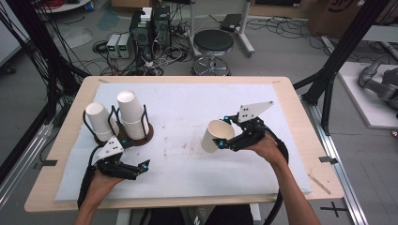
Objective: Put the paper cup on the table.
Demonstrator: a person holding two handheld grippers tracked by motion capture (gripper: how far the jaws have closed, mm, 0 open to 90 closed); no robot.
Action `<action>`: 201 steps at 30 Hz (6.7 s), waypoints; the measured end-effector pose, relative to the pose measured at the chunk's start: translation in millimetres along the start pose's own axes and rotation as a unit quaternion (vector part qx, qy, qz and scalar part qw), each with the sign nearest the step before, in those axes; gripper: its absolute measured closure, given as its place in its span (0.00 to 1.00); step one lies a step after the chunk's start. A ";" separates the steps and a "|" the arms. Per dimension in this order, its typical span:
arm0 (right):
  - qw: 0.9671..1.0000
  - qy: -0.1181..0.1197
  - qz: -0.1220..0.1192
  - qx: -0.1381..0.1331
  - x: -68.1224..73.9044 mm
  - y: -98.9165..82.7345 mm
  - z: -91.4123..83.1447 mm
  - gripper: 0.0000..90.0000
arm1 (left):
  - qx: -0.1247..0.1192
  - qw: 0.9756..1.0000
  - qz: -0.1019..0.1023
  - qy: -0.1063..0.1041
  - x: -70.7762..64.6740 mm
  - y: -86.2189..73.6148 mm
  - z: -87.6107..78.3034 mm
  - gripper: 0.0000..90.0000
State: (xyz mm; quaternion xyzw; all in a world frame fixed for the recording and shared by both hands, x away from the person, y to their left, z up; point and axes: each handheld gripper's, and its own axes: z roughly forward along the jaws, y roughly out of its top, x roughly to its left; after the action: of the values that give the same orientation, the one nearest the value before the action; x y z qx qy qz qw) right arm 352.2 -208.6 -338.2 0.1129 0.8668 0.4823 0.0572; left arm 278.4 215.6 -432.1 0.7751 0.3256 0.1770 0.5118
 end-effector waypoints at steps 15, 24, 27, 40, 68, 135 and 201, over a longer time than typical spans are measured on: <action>0.998 -0.005 -0.023 0.056 0.3 0.4 21.0 0.32 | 0.009 1.000 0.004 -0.003 -1.8 -1.4 4.2 0.02; 0.995 -0.012 -0.041 0.089 3.7 0.3 36.6 0.32 | 0.012 1.000 0.005 -0.007 -2.8 -2.0 5.9 0.02; 0.994 -0.009 -0.043 0.095 5.5 0.2 41.5 0.32 | 0.013 1.000 0.005 -0.007 -3.2 -1.9 6.2 0.02; 0.992 -0.012 -0.046 0.116 8.8 -2.8 54.4 0.32 | 0.004 1.000 -0.003 -0.001 0.9 -3.1 4.9 0.02; 0.987 -0.025 -0.062 0.149 17.1 -15.2 74.2 0.31 | 0.008 1.000 0.001 -0.008 0.2 -3.3 6.4 0.02; 1.000 -0.009 -0.003 0.012 13.1 -5.8 33.8 0.15 | 0.004 1.000 -0.003 -0.007 0.1 -4.1 3.7 0.02; 0.978 -0.165 0.113 -0.064 11.6 -101.5 -50.0 0.19 | -0.013 1.000 -0.005 0.007 1.1 -4.3 -0.1 0.02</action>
State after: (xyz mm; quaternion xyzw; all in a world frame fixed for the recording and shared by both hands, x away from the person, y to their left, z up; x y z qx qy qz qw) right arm 316.3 -298.6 -397.8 0.2844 0.7944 0.5147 0.1521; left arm 277.8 217.6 -436.0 0.7658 0.3306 0.1840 0.5200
